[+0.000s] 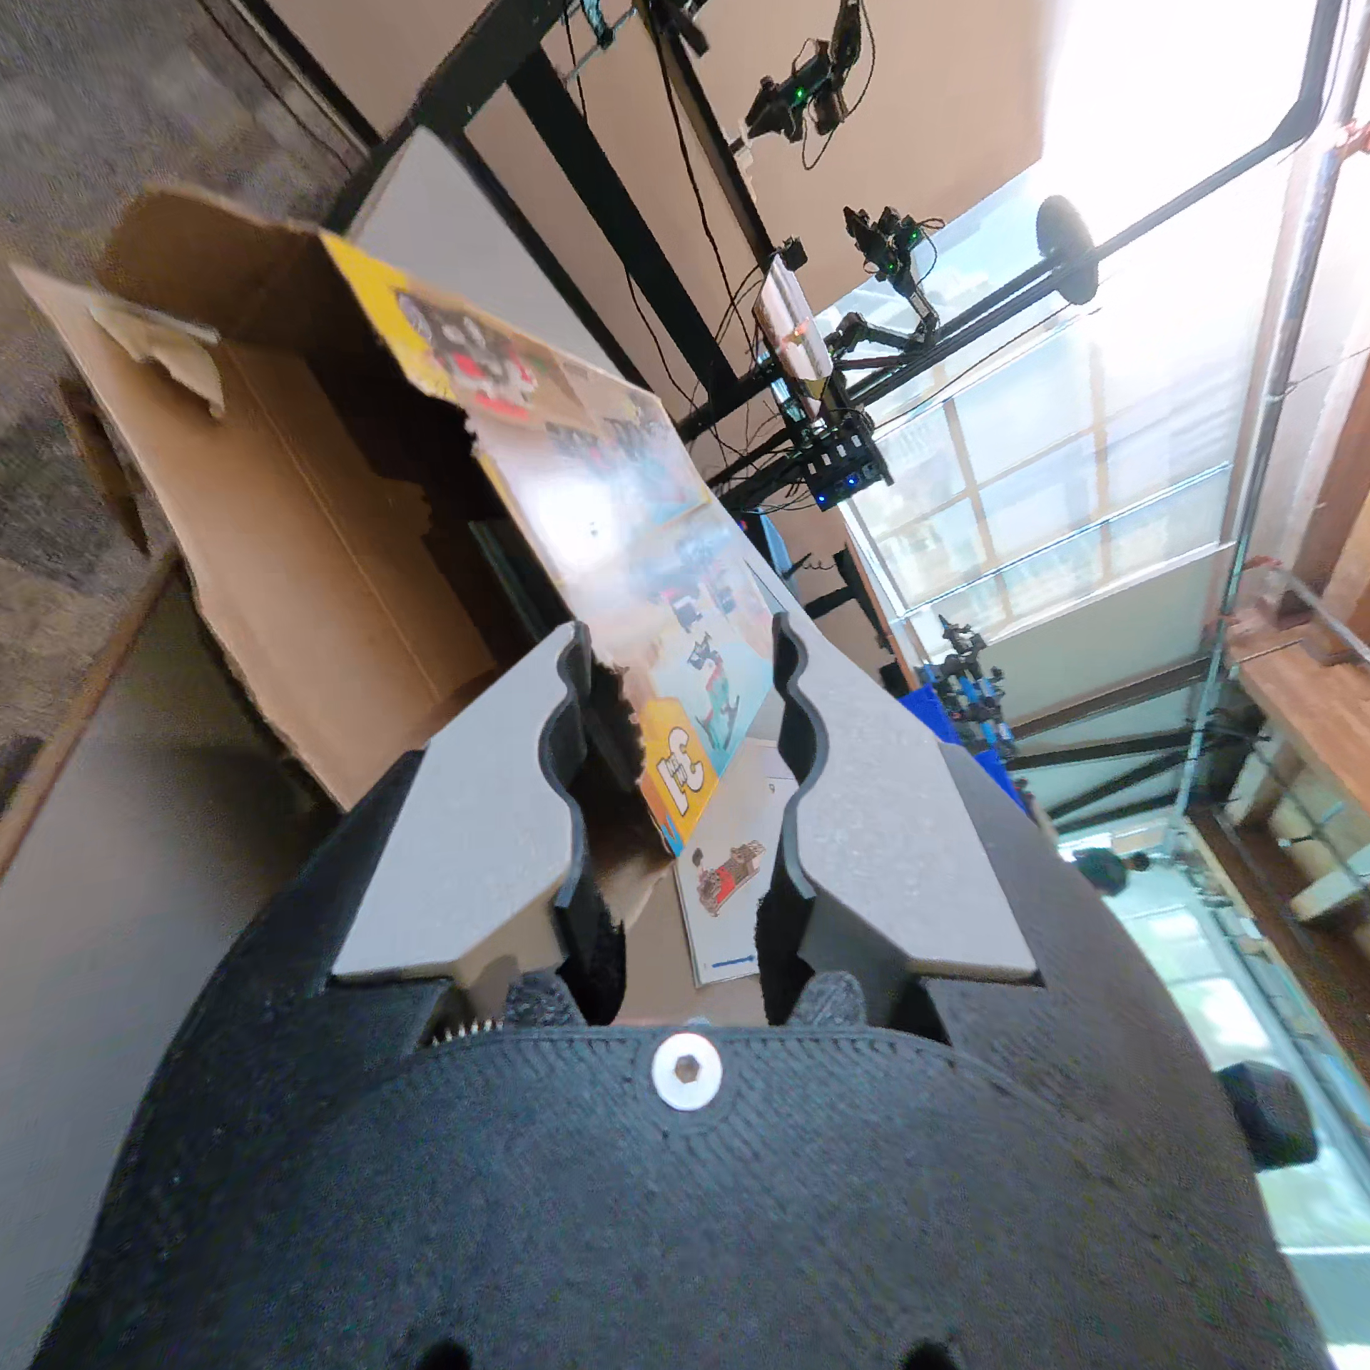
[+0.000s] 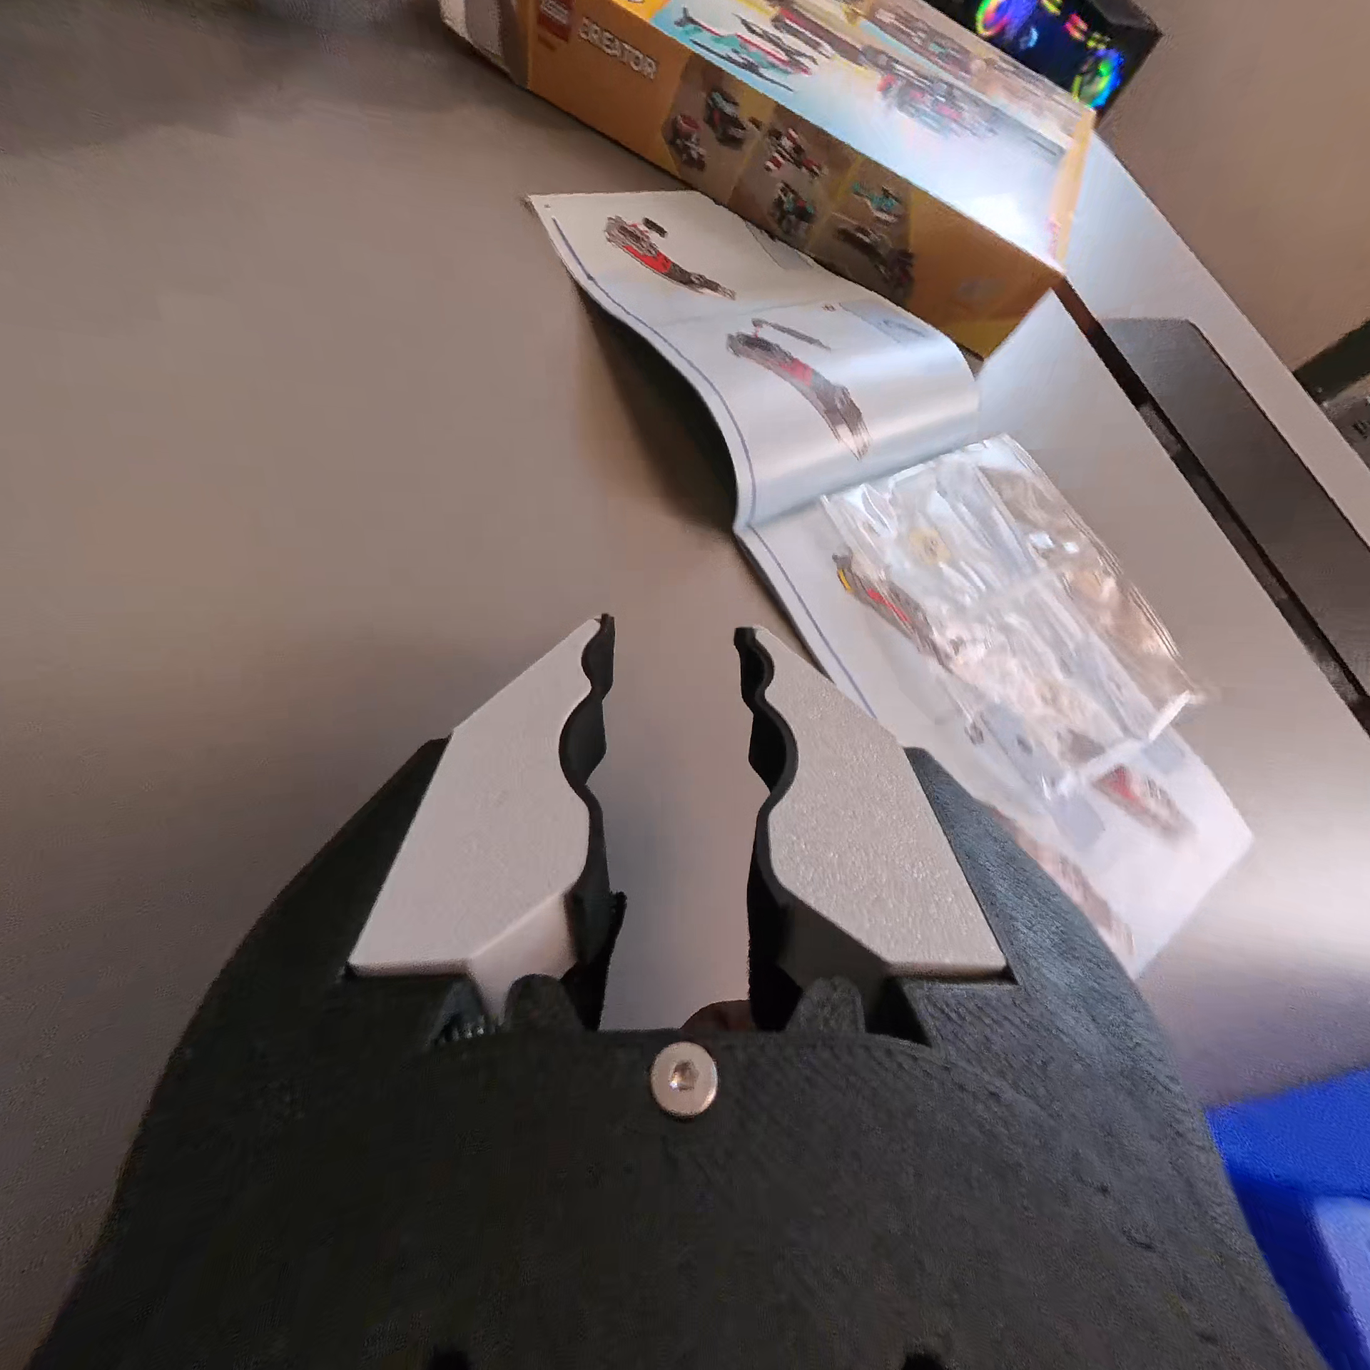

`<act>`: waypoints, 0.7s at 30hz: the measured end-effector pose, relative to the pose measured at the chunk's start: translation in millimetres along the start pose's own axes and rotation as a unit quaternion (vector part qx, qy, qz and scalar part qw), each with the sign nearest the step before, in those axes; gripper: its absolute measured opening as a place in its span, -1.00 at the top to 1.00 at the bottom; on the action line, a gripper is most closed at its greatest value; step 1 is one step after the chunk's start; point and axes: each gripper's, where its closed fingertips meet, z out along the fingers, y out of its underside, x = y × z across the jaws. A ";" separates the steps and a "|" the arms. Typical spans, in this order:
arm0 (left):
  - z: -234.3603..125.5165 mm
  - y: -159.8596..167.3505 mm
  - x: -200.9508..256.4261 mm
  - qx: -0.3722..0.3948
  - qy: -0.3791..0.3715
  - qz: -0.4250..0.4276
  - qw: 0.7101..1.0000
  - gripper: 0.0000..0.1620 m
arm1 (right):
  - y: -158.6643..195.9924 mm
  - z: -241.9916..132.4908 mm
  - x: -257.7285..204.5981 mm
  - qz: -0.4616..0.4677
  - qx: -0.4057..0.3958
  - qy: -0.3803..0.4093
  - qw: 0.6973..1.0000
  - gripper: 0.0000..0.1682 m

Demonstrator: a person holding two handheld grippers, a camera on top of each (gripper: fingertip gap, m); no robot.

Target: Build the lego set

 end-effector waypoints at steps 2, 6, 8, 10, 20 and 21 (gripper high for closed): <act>-9.8 -3.5 7.3 0.009 -0.009 0.038 0.999 0.34 | 10.4 -14.3 5.3 0.022 0.004 0.011 1.000 0.58; -26.8 8.5 32.7 0.005 -0.032 0.137 0.990 0.24 | 29.3 -47.3 16.6 0.071 0.018 0.033 0.997 0.57; -26.9 34.1 55.5 -0.010 -0.027 0.197 0.980 0.21 | 39.8 -63.9 23.1 0.096 0.023 0.043 0.994 0.56; -19.7 73.5 79.8 -0.033 -0.013 0.254 0.967 0.18 | 48.6 -80.1 31.8 0.119 0.035 0.058 0.991 0.56; 57.5 240.8 181.0 -0.049 0.072 0.302 0.949 0.18 | 63.5 -117.9 58.8 0.214 0.096 0.075 0.969 0.53; 64.8 249.3 187.2 -0.049 0.073 0.299 0.950 0.18 | 63.5 -118.5 59.6 0.218 0.099 0.075 0.968 0.52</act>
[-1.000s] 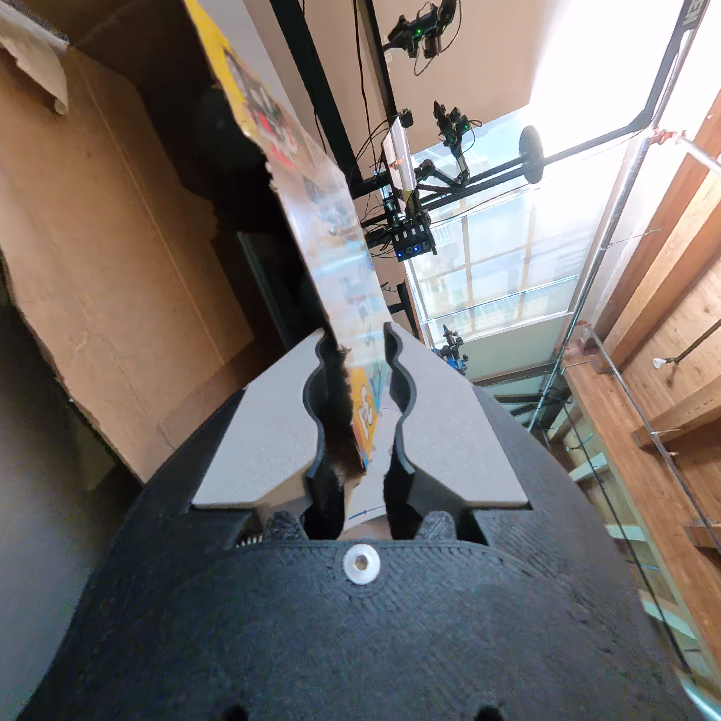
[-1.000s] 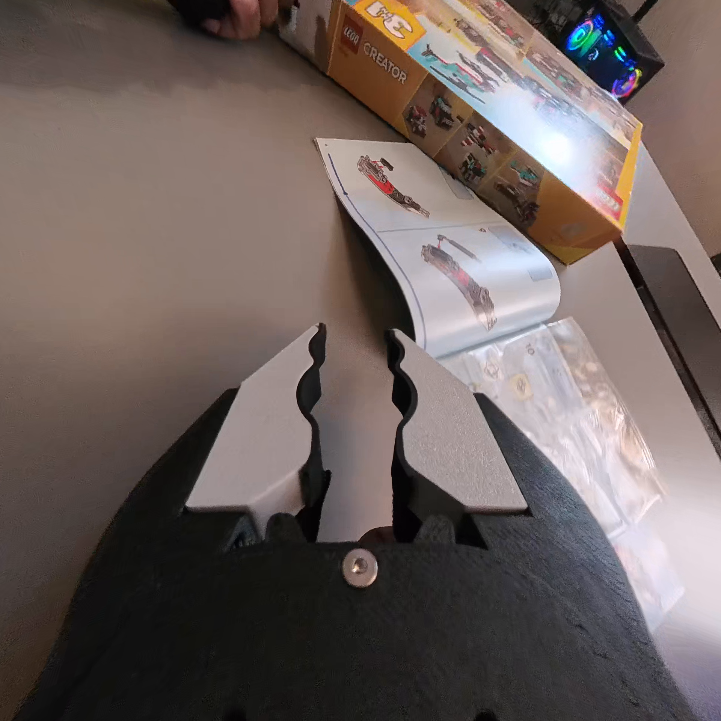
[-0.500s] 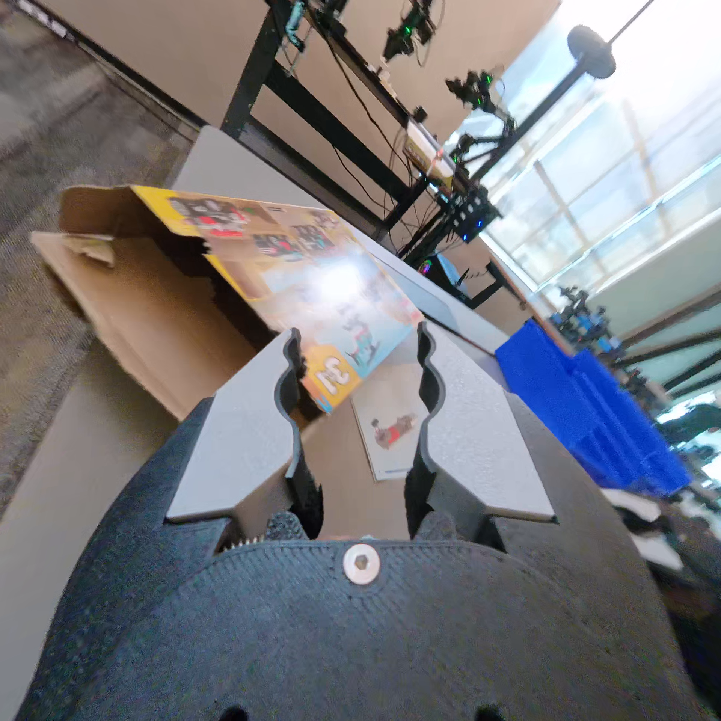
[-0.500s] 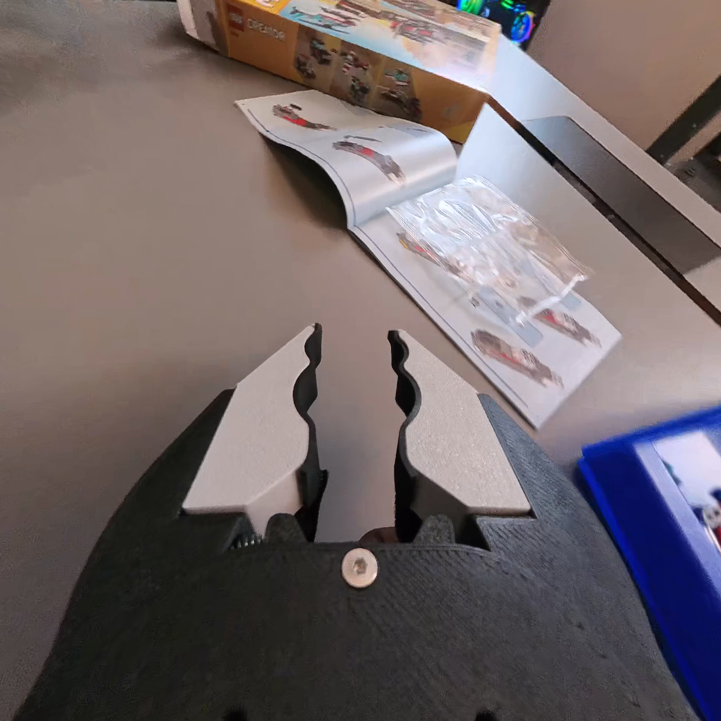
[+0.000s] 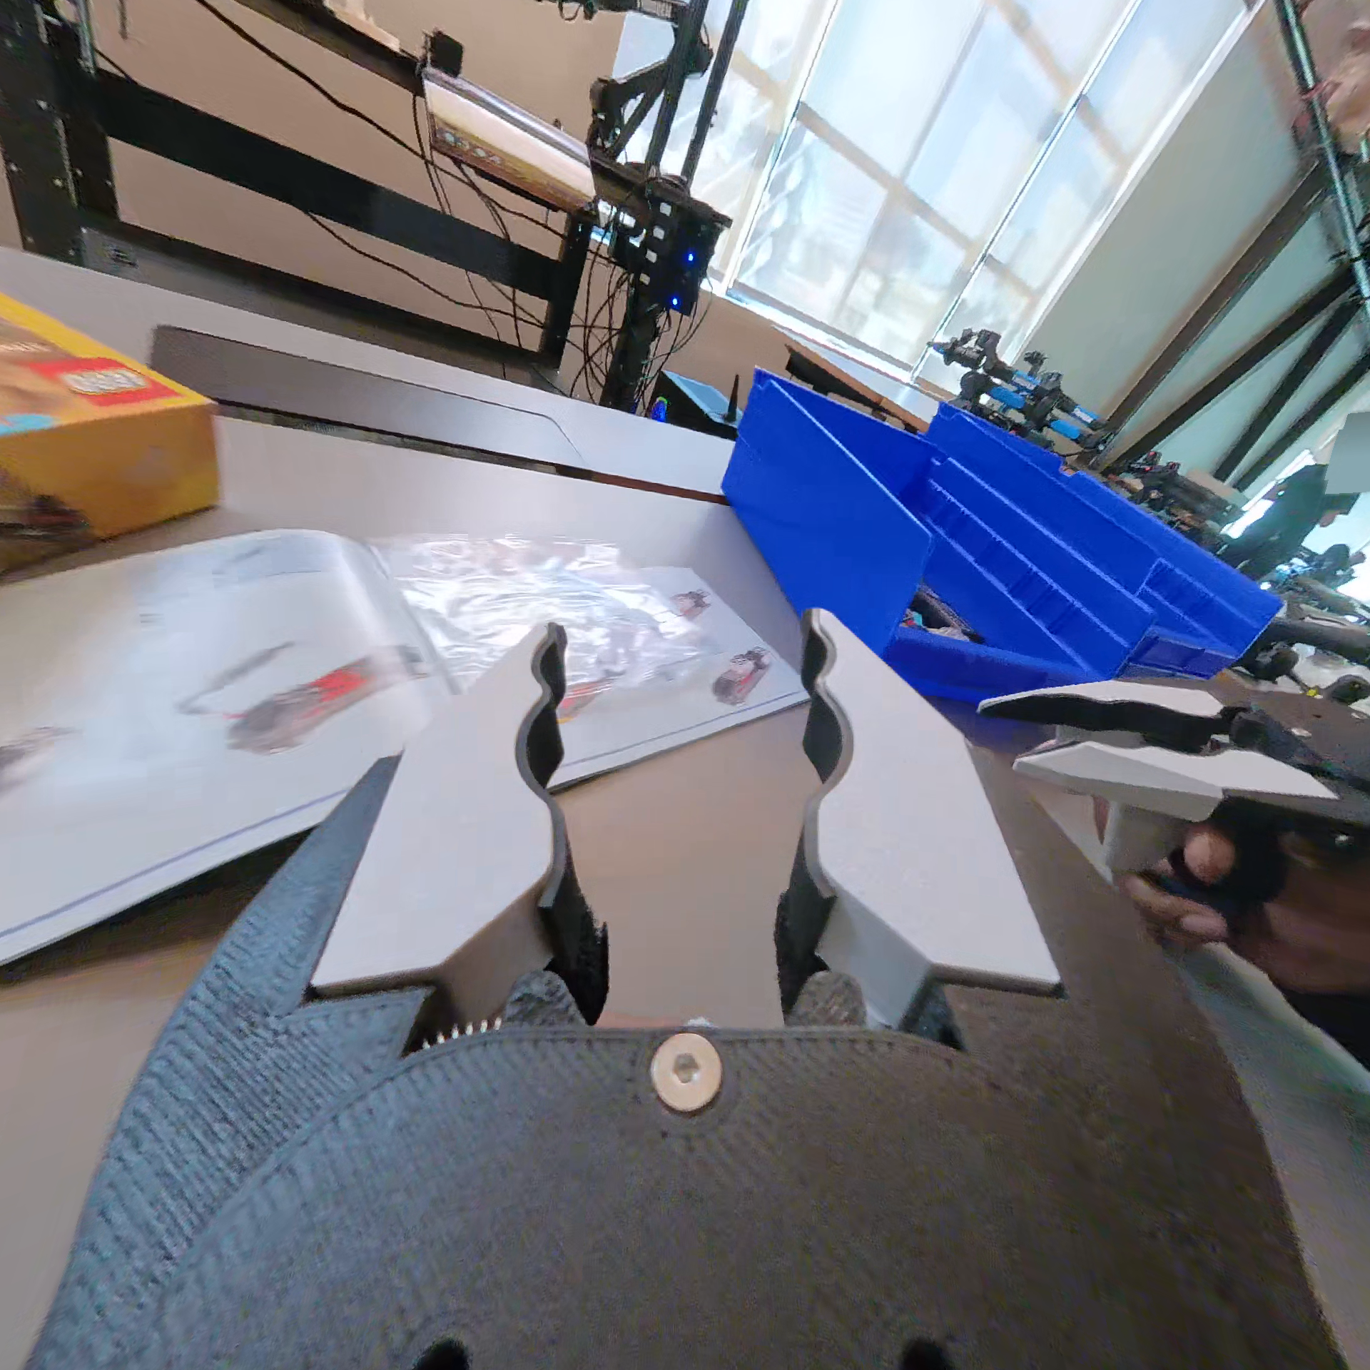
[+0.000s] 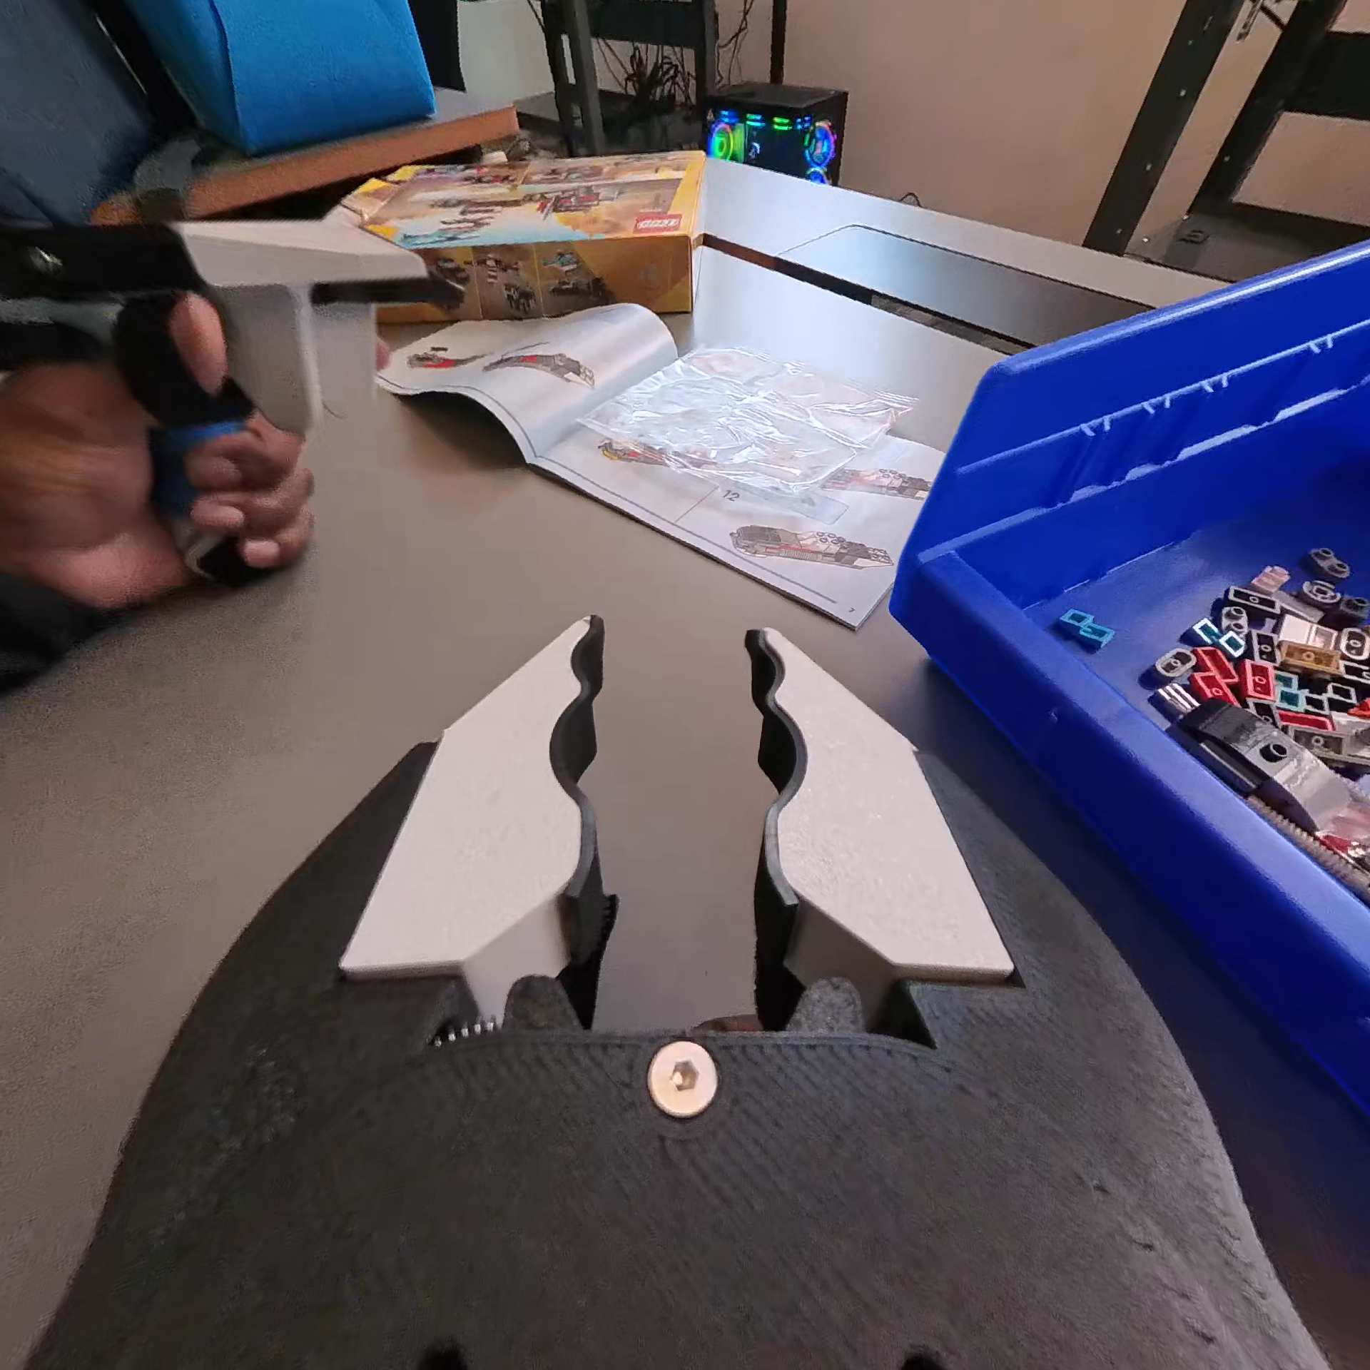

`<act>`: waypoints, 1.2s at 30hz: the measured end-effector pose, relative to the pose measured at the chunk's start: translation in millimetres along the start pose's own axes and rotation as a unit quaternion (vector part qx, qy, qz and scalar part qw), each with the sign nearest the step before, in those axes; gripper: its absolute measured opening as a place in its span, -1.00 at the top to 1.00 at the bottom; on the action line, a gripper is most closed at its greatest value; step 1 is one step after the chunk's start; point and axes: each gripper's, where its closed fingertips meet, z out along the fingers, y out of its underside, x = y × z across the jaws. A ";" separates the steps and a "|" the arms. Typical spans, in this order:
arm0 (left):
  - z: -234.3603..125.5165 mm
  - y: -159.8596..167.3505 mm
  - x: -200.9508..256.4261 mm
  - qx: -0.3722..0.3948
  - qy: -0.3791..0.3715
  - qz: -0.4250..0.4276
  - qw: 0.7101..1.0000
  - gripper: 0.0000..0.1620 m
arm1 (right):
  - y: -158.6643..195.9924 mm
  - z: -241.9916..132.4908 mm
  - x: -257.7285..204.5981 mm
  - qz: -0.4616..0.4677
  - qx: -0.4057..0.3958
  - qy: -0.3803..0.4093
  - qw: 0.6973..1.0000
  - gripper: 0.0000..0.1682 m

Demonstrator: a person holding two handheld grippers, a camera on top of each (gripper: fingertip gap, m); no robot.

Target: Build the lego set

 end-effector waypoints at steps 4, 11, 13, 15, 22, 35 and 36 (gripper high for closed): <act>31.7 20.7 14.7 -0.055 -0.022 0.021 0.998 0.18 | -0.4 0.0 0.1 0.008 0.001 -0.007 1.000 0.48; 60.9 39.1 -2.4 -0.139 -0.096 0.095 0.981 0.22 | -2.4 -2.5 -1.0 0.052 0.009 -0.051 0.997 0.48; 66.9 41.4 -12.3 -0.163 -0.119 0.124 0.972 0.22 | -3.0 -4.1 0.3 0.071 0.012 -0.063 0.995 0.48; 71.4 48.2 -19.9 -0.202 -0.134 0.150 0.958 0.22 | -3.8 -6.3 1.8 0.086 0.018 -0.070 0.994 0.48; 77.2 57.2 -31.9 -0.253 -0.148 0.207 0.933 0.27 | -2.5 -7.1 -2.9 0.075 0.014 -0.077 0.994 0.48; 87.2 60.8 -35.6 -0.291 -0.128 0.244 0.916 0.97 | -0.6 -5.4 -8.1 0.054 0.005 -0.082 0.995 0.48; 88.8 58.3 -35.3 -0.290 -0.127 0.245 0.917 0.98 | -0.8 -5.6 -7.8 0.056 0.005 -0.082 0.995 0.48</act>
